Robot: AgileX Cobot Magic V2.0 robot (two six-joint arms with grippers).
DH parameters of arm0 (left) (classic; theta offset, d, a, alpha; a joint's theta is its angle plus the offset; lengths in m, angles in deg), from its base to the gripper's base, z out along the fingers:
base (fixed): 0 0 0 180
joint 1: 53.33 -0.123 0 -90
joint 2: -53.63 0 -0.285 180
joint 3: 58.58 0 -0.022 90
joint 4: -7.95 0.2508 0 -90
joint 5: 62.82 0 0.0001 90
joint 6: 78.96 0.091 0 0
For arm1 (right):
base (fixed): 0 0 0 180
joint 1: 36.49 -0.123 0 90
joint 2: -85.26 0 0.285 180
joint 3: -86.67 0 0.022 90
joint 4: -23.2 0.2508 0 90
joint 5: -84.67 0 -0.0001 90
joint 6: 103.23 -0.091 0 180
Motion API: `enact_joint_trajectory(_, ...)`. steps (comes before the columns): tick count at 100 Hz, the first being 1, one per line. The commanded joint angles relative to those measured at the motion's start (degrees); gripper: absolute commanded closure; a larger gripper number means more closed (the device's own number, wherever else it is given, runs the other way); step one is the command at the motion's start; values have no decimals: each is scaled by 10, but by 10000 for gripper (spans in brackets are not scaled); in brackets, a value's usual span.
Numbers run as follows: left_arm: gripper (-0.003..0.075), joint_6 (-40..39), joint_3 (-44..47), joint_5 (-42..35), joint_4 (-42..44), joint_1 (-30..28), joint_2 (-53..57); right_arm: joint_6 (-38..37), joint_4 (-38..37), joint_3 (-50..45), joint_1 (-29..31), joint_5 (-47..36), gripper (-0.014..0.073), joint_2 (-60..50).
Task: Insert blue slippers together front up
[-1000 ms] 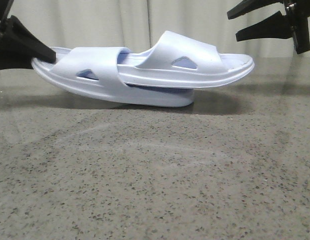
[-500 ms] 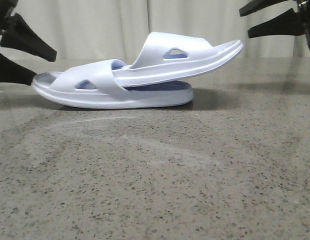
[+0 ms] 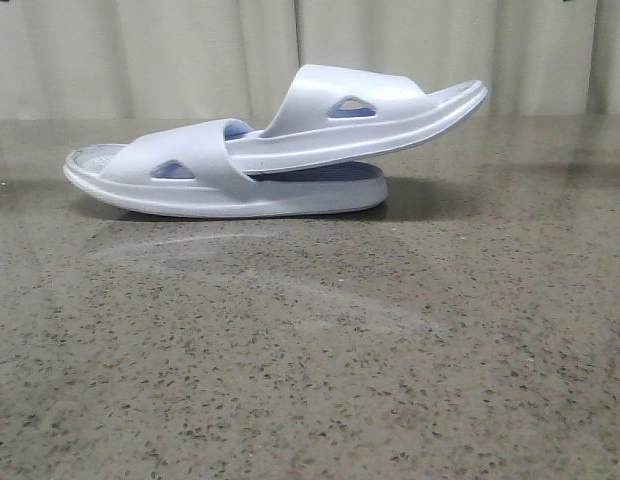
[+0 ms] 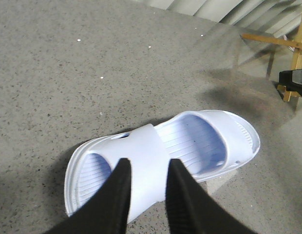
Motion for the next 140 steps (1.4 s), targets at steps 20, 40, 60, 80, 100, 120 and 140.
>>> enact_joint_trajectory(20,705,-1,-15,-103,-30,9,131,42,22,5,-20,18,673,-112)
enact_joint_trajectory(40,705,-3,-1,-269,73,95,217,58,-54,-49,-102,-154,673,-199)
enact_joint_trajectory(60,705,-33,74,-451,169,201,289,59,-106,-148,-211,-374,673,-288)
enact_joint_trajectory(80,705,-52,195,-568,227,234,349,59,-161,-265,-298,-524,673,-352)
enact_joint_trajectory(100,705,-52,343,-643,186,233,436,73,-166,-383,-314,-596,673,-425)
enact_joint_trajectory(120,705,-51,460,-673,148,233,519,73,-164,-478,-314,-628,673,-500)
enact_joint_trajectory(140,705,-51,484,-673,121,233,552,73,-134,-523,-314,-626,673,-538)
